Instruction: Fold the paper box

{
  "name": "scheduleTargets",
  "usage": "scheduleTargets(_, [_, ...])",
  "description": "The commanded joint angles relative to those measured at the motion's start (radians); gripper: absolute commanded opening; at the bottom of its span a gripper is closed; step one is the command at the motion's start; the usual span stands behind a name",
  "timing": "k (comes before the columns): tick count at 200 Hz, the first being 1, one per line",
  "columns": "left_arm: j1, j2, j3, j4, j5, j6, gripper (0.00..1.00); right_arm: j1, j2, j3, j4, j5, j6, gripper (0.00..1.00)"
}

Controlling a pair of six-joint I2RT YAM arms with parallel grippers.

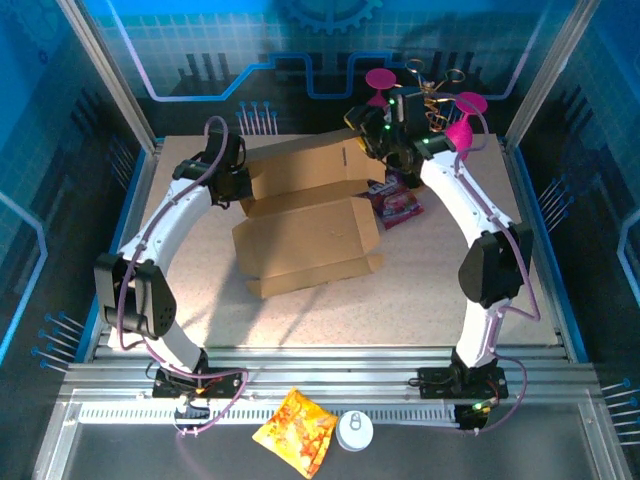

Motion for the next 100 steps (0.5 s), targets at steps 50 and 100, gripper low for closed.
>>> scheduleTargets(50, [0.004, -0.042, 0.003, 0.001, 0.031, 0.016, 0.0, -0.036, -0.02, 0.017, 0.006, -0.06, -0.021, 0.39])
scheduleTargets(100, [0.018, -0.031, 0.019, 0.004, 0.069, -0.019, 0.0, -0.06, -0.088, -0.127, 0.045, -0.075, -0.032, 0.21])
